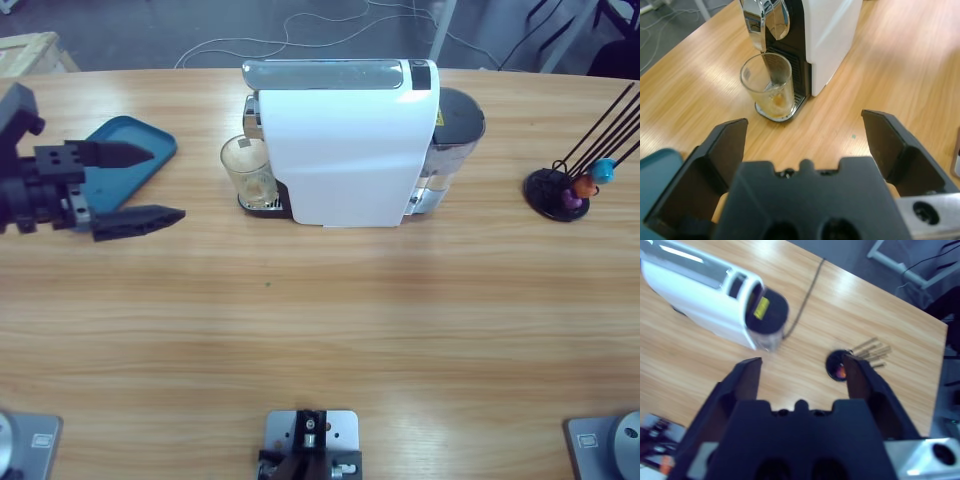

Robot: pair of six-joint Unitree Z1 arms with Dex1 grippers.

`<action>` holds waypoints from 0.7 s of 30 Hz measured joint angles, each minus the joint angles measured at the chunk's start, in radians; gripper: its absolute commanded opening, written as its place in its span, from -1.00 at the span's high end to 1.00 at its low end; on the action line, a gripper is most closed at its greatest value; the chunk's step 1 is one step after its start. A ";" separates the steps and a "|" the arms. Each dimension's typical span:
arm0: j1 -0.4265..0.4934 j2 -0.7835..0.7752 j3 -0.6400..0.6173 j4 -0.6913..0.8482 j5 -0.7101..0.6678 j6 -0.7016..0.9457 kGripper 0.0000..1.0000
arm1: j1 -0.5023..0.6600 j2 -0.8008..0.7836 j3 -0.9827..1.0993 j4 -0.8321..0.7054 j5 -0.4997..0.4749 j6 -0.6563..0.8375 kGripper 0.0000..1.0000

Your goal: Pour coffee

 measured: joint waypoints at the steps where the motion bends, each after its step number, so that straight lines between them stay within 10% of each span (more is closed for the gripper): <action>1: -0.024 -0.022 -0.023 0.057 0.044 -0.007 -0.96 | -0.016 0.038 -0.053 0.009 0.016 -0.001 0.78; 8: -0.079 -0.106 -0.259 0.483 0.227 -0.036 -1.00 | -0.088 0.264 -0.367 0.054 0.113 -0.028 1.00; 21: -0.098 -0.099 -0.303 0.519 0.227 -0.069 -1.00 | -0.131 0.516 -0.569 0.151 0.351 -0.069 1.00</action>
